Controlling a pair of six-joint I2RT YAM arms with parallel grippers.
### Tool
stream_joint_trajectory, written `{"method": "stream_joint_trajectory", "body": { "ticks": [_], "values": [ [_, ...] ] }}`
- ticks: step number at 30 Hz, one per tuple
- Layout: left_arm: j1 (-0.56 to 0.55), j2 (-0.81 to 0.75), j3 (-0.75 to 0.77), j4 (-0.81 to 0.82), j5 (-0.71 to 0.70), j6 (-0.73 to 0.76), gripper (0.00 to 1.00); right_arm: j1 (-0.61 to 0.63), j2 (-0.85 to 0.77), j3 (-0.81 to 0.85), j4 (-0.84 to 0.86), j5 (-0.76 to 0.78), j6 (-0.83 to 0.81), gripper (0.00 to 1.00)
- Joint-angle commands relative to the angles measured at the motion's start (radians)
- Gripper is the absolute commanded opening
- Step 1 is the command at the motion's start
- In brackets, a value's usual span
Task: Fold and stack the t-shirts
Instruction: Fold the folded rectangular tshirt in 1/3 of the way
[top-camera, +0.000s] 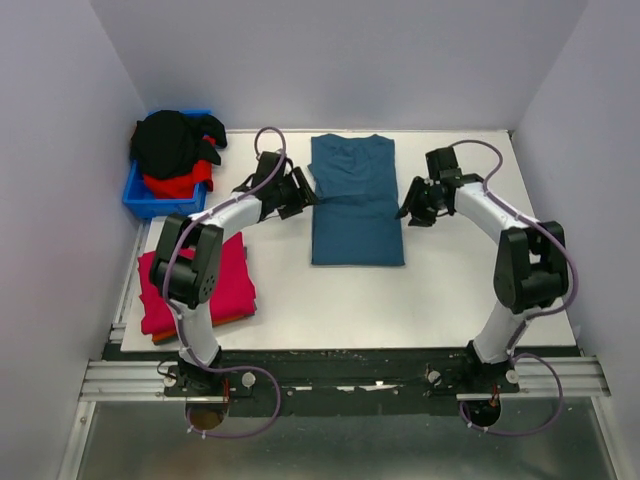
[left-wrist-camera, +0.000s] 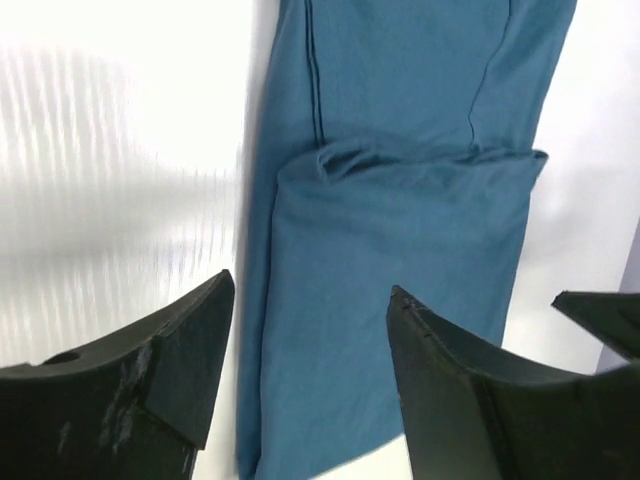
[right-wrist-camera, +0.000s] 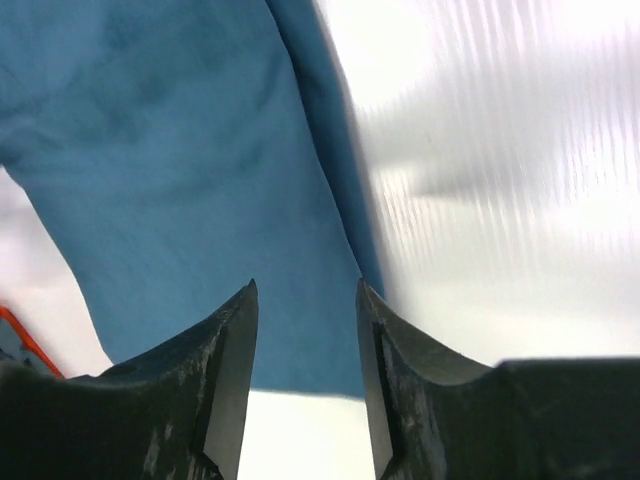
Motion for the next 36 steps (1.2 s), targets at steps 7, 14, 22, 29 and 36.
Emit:
{"method": "stream_joint_trajectory", "body": {
  "ticks": [7,14,22,29,36],
  "values": [
    [-0.045,-0.267,-0.379,0.061,0.007,-0.011,0.63,0.003,-0.277,-0.439,0.164,-0.060,-0.024,0.42],
    [-0.054,-0.267,-0.435,0.070,0.022,0.000,0.60,0.009,-0.223,-0.483,0.194,-0.085,-0.028,0.35],
    [-0.068,-0.252,-0.448,0.078,0.039,-0.002,0.59,0.014,-0.157,-0.482,0.209,-0.093,-0.027,0.31],
    [-0.083,-0.264,-0.478,0.078,0.044,-0.011,0.55,0.017,-0.173,-0.493,0.203,-0.090,-0.022,0.07],
    [-0.094,-0.244,-0.475,0.073,0.060,-0.012,0.53,0.017,-0.188,-0.485,0.190,-0.093,-0.025,0.01]
  ]
}}
